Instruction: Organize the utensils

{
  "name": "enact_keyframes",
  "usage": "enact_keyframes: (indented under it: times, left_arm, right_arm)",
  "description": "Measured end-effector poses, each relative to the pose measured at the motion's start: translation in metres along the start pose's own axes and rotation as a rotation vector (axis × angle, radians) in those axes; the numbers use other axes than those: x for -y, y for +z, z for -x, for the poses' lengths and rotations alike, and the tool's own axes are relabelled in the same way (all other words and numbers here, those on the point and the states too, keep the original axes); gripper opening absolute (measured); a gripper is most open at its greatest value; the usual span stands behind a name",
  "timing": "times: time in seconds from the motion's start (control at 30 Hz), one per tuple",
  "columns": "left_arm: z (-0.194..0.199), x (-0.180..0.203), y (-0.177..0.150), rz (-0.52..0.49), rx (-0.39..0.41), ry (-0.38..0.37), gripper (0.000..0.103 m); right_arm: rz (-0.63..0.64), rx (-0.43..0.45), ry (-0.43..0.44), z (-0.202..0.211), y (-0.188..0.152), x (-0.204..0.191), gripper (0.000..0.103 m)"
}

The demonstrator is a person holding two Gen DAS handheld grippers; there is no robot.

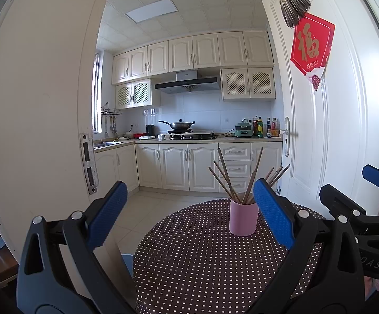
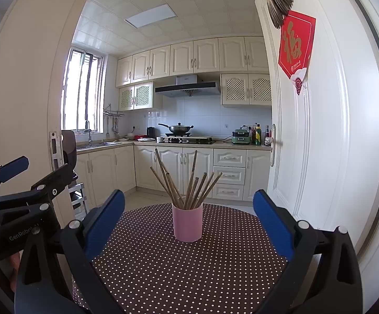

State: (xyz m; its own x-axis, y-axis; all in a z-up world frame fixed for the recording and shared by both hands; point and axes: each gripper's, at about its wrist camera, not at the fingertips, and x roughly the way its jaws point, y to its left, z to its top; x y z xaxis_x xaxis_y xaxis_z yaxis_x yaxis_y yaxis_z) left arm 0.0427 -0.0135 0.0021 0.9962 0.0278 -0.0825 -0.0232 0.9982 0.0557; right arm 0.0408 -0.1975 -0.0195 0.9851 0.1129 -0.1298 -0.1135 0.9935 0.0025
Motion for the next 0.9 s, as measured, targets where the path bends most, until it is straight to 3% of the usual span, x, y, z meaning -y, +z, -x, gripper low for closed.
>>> enact_keyframes:
  times: [0.9]
  left_arm:
    - [0.0005, -0.0014, -0.0016, 0.001, -0.004, -0.001, 0.095]
  right_arm:
    - [-0.001, -0.004, 0.001, -0.0004, -0.0018, -0.0017, 0.095]
